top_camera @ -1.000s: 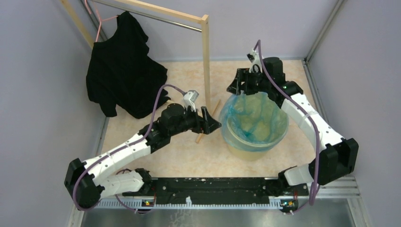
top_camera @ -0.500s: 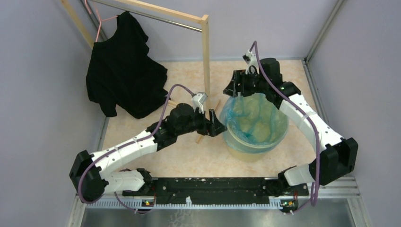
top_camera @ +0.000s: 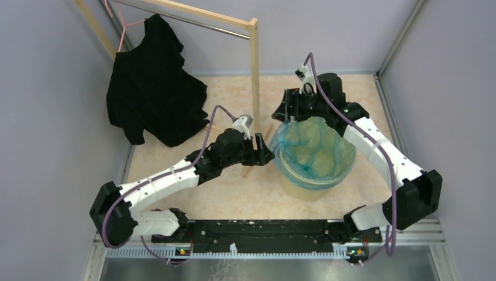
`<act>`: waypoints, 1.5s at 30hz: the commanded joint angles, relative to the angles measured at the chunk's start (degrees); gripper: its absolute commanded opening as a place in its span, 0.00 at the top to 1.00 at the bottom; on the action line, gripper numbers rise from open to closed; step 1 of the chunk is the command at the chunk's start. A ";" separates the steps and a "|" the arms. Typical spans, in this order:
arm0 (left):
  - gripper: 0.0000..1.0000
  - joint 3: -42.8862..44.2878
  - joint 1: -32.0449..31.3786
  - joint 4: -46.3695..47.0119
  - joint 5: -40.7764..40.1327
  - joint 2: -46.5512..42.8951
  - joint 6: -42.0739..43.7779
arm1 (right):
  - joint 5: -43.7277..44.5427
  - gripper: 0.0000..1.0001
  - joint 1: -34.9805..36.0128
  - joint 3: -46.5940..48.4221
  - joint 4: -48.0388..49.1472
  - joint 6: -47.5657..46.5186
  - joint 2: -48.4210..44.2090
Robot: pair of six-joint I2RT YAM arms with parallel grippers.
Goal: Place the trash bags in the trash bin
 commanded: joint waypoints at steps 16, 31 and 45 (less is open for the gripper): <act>0.27 -1.87 -4.76 1.72 1.03 6.22 -1.39 | 6.66 0.20 2.57 -5.26 -0.31 -0.64 -1.52; 0.15 -2.33 -2.48 -1.92 -3.56 -8.41 -0.28 | 11.97 0.08 2.52 2.42 -11.69 -3.68 -11.71; 0.15 -2.52 -2.48 5.67 10.57 -2.79 -0.22 | 18.23 0.05 2.57 5.63 -25.25 -3.96 -21.19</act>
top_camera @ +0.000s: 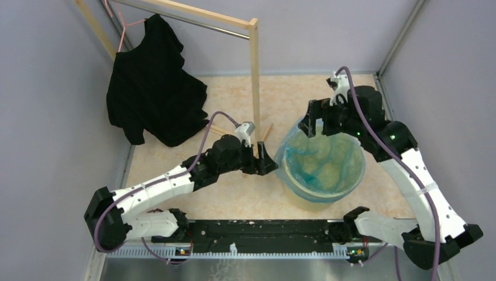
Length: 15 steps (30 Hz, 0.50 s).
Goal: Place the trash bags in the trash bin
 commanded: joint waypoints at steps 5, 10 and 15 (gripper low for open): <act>0.30 0.13 0.04 6.80 7.89 4.34 -0.21 | -6.64 0.18 0.55 -5.13 -5.22 5.92 -8.82; 0.42 -0.77 0.04 9.78 7.15 5.80 -0.40 | -6.29 0.41 0.55 -11.16 -6.45 8.29 -11.53; 0.43 -0.42 0.04 9.99 7.42 7.30 0.25 | -3.19 0.45 0.55 -18.43 -2.75 9.49 -11.12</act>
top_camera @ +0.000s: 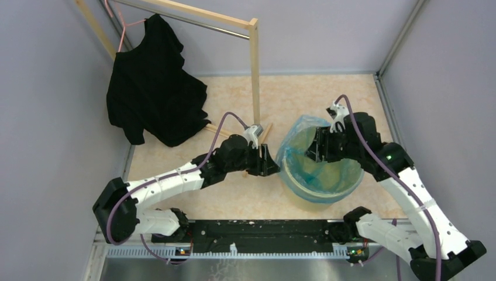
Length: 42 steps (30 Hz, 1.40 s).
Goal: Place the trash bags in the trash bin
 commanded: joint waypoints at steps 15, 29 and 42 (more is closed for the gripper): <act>0.36 1.15 0.13 -3.06 -7.37 -0.54 5.28 | 7.17 0.25 0.52 -11.61 38.97 -2.69 18.32; 0.13 1.28 0.13 -4.89 -10.13 -4.18 11.12 | 11.26 0.07 0.55 -5.03 5.67 -5.90 7.73; 0.06 -0.62 0.13 -5.45 -10.01 -10.73 11.48 | 15.97 0.07 4.21 -12.69 13.96 3.13 14.46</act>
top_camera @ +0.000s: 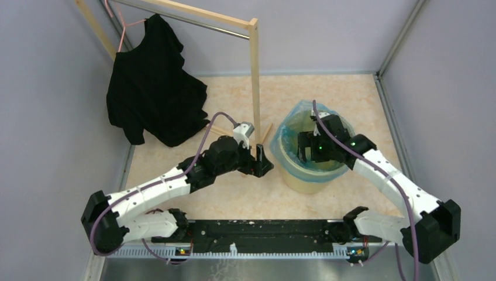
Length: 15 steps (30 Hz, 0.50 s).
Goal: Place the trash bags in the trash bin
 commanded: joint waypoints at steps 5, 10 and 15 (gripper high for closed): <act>0.04 -1.21 0.13 1.48 -1.31 -5.50 1.56 | 9.99 0.06 5.34 -7.14 13.74 7.05 8.68; 0.01 -0.15 0.13 -0.14 -3.66 -6.15 2.06 | 9.34 0.06 6.12 -11.49 20.49 8.06 10.49; 0.01 -0.56 0.13 -0.51 -5.25 -6.66 2.71 | 8.90 0.06 6.25 -12.09 21.23 7.83 8.51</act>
